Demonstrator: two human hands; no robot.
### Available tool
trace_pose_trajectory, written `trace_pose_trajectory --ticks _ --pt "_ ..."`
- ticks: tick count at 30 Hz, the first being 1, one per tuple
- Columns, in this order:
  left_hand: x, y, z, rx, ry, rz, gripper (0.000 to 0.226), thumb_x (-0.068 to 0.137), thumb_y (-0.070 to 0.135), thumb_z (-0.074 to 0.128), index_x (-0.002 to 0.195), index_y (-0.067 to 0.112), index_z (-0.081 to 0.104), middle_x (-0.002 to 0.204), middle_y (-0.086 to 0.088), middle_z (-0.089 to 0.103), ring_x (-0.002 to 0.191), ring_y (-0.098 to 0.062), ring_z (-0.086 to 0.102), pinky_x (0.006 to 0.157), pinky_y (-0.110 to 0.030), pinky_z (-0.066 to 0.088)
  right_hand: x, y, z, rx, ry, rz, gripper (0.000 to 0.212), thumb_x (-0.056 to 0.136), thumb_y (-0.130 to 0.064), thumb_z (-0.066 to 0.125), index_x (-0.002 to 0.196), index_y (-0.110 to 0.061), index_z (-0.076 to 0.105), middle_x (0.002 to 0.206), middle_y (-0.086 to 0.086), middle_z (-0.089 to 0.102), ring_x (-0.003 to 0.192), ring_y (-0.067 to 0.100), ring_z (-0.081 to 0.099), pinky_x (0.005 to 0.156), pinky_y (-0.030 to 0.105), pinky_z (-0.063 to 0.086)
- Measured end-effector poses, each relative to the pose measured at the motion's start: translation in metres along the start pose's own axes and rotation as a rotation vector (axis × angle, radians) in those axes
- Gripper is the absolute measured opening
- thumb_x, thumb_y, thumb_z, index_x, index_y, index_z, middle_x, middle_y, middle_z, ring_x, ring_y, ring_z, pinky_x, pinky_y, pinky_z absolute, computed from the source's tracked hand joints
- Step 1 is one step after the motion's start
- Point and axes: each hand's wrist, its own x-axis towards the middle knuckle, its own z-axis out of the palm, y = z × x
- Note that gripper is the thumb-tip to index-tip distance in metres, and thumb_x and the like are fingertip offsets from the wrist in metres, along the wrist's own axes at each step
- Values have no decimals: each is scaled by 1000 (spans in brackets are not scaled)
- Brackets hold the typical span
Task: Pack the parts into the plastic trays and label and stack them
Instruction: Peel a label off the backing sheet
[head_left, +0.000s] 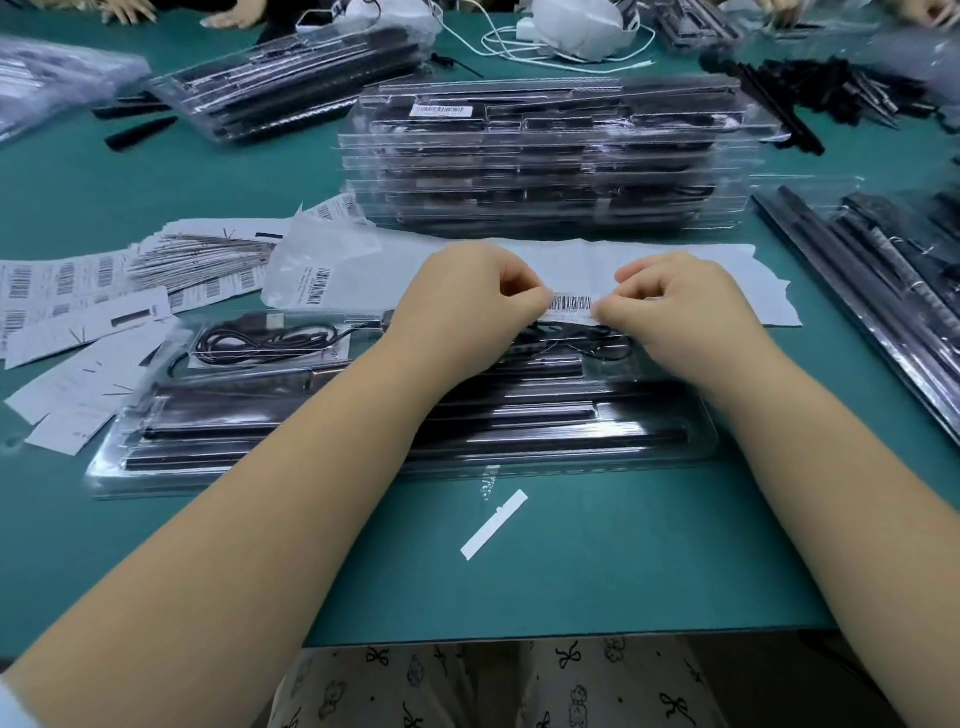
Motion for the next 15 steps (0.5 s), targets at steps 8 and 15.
trace_pose_trajectory --ticks 8,15 --pt "1 0 5 148 24 27 11 86 34 61 78 29 68 75 14 61 79 -11 55 73 -28 47 1 4 3 -28 8 -6 19 75 -21 68 63 -7 69 71 -11 57 98 20 55 71 26 42" --pt "1 1 6 218 47 19 9 85 36 62 79 31 67 69 15 53 74 -13 52 64 -25 39 2 3 4 -54 -11 -20 19 74 -22 65 59 -10 67 78 -5 63 97 19 55 73 28 44"
